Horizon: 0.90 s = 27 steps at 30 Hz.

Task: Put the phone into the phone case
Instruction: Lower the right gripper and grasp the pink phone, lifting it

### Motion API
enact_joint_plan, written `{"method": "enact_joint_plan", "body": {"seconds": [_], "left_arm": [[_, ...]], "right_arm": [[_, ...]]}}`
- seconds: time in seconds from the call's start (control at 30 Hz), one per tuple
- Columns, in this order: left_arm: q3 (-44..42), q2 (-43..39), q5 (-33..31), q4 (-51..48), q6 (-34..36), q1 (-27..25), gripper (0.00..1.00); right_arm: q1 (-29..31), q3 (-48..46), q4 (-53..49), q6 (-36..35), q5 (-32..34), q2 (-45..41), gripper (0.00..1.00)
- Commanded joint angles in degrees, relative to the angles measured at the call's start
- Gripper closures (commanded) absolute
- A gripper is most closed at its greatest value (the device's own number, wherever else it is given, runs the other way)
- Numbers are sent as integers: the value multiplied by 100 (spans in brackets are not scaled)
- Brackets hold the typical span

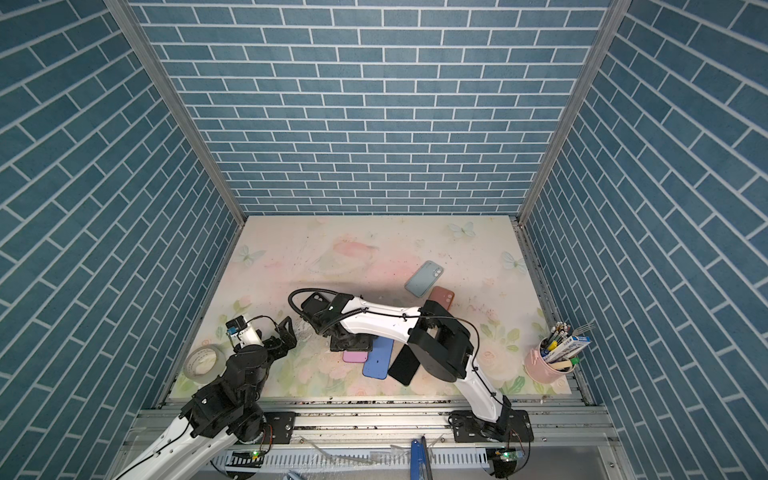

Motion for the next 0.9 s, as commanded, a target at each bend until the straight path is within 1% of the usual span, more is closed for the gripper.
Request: {"method": "enact_joint_plan", "body": {"seconds": [0.0, 0.07, 0.13, 0.2, 0.27, 0.33, 0.4, 0.43, 0.47, 0.53, 0.63, 0.73, 0.77, 0.8, 0.87], "left_arm": [[129, -2, 18, -87, -10, 46, 0], [123, 26, 28, -59, -8, 48, 0], [130, 61, 61, -17, 29, 54, 0], [131, 87, 136, 52, 97, 56, 1], [90, 118, 325, 278, 283, 57, 0], [26, 190, 855, 763, 669, 67, 1], [-12, 360, 1656, 1351, 1018, 112, 1], [54, 585, 2132, 1499, 994, 175, 1], [148, 793, 2504, 1549, 863, 251, 1], [302, 1511, 3519, 1804, 382, 417, 5], [332, 2550, 4825, 2751, -505, 464, 11], [194, 3392, 5485, 4093, -1706, 454, 12], [121, 3578, 5601, 4556, -2003, 434, 13], [58, 3747, 5664, 5022, -2392, 412, 13], [20, 3937, 5625, 5560, -2844, 320, 13]], "right_arm": [[-52, -367, -245, -665, 564, -1021, 29], [-116, -800, -52, -1085, 540, -1411, 30], [-200, -1566, 532, -2058, 60, -1961, 32], [-254, -2082, 844, -2730, -309, -2380, 33], [-276, -2517, 942, -3323, -457, -2767, 34], [-295, -2834, 890, -3820, -473, -3118, 34], [-305, -3076, 827, -4154, -407, -3409, 35], [-316, -3195, 816, -4287, -413, -3568, 36], [-310, -3289, 824, -4361, -434, -3701, 36], [-319, -3469, 887, -4512, -667, -4001, 37], [-322, -3659, 1007, -4626, -982, -4385, 37], [-327, -3764, 1144, -4606, -1145, -4685, 38], [-322, -3789, 1184, -4580, -1175, -4748, 38], [-319, -3801, 1226, -4534, -1178, -4807, 38], [-324, -3803, 1277, -4442, -1189, -4872, 38]]}}
